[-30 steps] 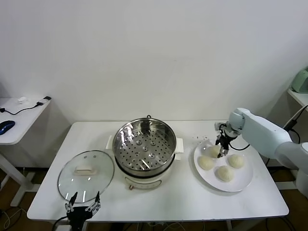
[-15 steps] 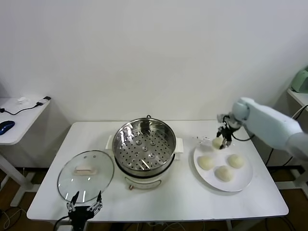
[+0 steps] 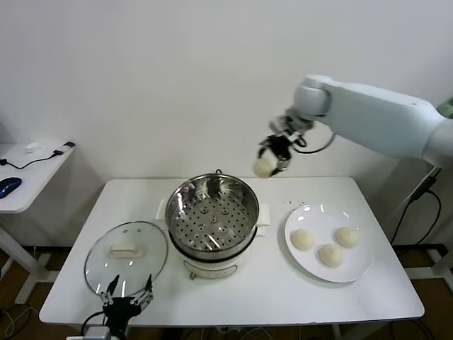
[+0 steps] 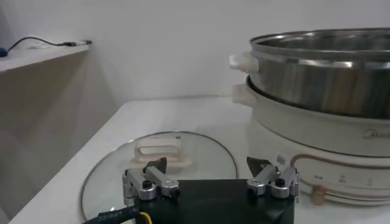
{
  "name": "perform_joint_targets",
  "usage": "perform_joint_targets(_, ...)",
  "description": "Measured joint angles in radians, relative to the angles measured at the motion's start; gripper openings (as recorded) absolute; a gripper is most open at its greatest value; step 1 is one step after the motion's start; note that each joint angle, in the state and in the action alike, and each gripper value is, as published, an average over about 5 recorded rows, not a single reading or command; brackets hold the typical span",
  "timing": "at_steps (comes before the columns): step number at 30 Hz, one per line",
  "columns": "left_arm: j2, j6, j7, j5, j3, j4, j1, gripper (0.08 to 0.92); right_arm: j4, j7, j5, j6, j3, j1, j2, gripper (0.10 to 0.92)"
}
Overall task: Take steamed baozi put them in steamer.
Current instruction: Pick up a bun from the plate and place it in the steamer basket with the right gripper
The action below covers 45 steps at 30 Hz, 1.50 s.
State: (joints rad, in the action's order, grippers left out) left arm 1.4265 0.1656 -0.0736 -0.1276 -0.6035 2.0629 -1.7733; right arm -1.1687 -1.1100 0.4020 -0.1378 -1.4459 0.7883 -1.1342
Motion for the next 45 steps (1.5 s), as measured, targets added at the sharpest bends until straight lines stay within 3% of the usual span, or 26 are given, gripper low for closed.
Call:
perform_joint_targets(8,0.006,-0.012,-0.005,0.015,0.011,-0.005,-0.003,0.823,0.0,0.006,-0.114,-0.19,-0.01,-0.028,-0.135,0.679)
perform_joint_targets(19,0.01,-0.024,-0.012,0.03,0.016,-0.005,-0.017,0.823,0.258,0.004,-0.334,-0.416,0.083,-0.203,-0.289,0.679)
perform_joint_targets(32,0.014,-0.031,-0.021,0.037,0.021,-0.018,-0.017,0.823,0.495,0.032,-0.467,-0.536,0.178,-0.346,-0.385,0.681)
perform_joint_targets(40,0.016,-0.031,-0.024,0.039,0.027,-0.023,-0.01,0.823,0.553,0.055,-0.492,-0.575,0.201,-0.371,-0.403,0.81)
perform_joint_targets(45,0.017,-0.031,-0.025,0.047,0.036,-0.023,-0.012,0.823,0.557,0.04,-0.459,-0.599,0.197,-0.363,-0.396,0.822)
